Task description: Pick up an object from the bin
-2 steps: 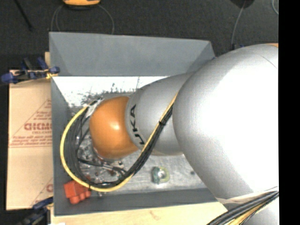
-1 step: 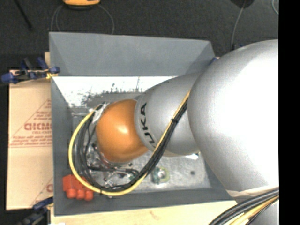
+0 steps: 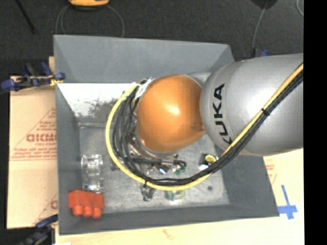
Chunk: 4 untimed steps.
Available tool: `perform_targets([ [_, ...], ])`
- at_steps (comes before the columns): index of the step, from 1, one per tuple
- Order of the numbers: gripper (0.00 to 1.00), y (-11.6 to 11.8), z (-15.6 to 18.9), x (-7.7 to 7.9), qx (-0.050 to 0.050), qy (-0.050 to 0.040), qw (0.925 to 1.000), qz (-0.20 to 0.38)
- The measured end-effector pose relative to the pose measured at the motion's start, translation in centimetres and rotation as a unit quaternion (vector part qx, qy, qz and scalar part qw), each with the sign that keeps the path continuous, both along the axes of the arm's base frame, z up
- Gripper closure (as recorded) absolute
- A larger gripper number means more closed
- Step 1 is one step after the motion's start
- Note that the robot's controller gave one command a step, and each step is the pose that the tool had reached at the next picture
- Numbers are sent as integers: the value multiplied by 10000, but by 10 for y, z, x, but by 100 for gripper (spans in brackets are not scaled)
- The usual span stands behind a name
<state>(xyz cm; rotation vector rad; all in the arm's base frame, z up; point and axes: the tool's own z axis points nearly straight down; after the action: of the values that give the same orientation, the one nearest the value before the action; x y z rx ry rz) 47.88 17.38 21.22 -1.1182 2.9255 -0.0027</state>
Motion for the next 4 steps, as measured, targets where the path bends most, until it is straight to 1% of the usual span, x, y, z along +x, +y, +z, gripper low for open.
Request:
perform_targets([
  [1,0,-94,-82,47,-27,56,9939,1102],
  [2,0,-108,-113,-5,0,16,9999,-145],
  [3,0,-213,-127,6,-29,32,9783,2070],
  [4,100,-211,-125,7,-19,5,9784,2065],
])
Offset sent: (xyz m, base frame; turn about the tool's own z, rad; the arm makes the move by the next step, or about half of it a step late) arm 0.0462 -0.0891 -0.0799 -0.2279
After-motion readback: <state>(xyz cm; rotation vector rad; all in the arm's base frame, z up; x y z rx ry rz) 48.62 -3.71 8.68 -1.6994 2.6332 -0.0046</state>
